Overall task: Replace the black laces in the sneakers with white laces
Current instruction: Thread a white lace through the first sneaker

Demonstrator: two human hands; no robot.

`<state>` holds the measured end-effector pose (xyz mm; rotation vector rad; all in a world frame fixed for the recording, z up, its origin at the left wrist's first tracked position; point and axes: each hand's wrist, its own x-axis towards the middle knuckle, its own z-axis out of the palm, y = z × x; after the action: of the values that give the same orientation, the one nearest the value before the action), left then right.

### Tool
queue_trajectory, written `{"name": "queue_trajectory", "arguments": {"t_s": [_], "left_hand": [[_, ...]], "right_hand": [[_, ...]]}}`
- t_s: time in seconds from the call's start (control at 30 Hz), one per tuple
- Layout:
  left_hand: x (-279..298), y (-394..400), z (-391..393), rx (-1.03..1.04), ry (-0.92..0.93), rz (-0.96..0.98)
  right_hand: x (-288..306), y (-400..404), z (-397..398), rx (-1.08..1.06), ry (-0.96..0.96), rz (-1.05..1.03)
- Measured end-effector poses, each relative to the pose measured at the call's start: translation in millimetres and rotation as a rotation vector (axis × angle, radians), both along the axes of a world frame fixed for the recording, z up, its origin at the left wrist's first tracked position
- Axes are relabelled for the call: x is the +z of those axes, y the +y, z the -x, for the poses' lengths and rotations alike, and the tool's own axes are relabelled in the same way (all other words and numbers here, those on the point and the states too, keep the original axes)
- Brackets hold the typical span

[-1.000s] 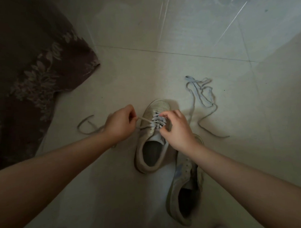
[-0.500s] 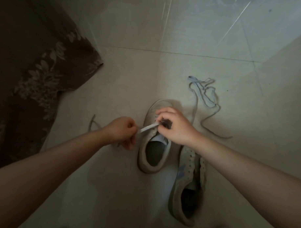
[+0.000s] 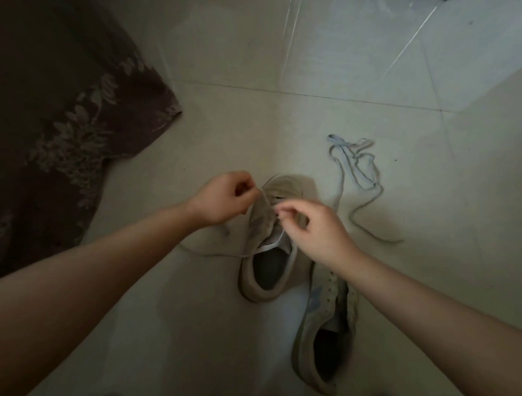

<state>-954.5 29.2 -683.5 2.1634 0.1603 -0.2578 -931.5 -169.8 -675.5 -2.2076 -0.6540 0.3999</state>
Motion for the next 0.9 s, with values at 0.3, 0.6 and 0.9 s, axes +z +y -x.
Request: {"name": "queue_trajectory", "arguments": {"t_s": [0.3,0.6,0.9], "left_hand": [[31,-9,-22,-0.118,-0.072,-0.015],[-20,43,7,-0.109,0.129,-0.363],[-31,65,-5,0.176,0.103,-0.632]], "right_hand": [[19,18,-43,-0.198,0.387,-0.087],[31,1,-49,-0.426,0.836,-0.465],[34,3,-50,-0.271,0.705,-0.321]]}}
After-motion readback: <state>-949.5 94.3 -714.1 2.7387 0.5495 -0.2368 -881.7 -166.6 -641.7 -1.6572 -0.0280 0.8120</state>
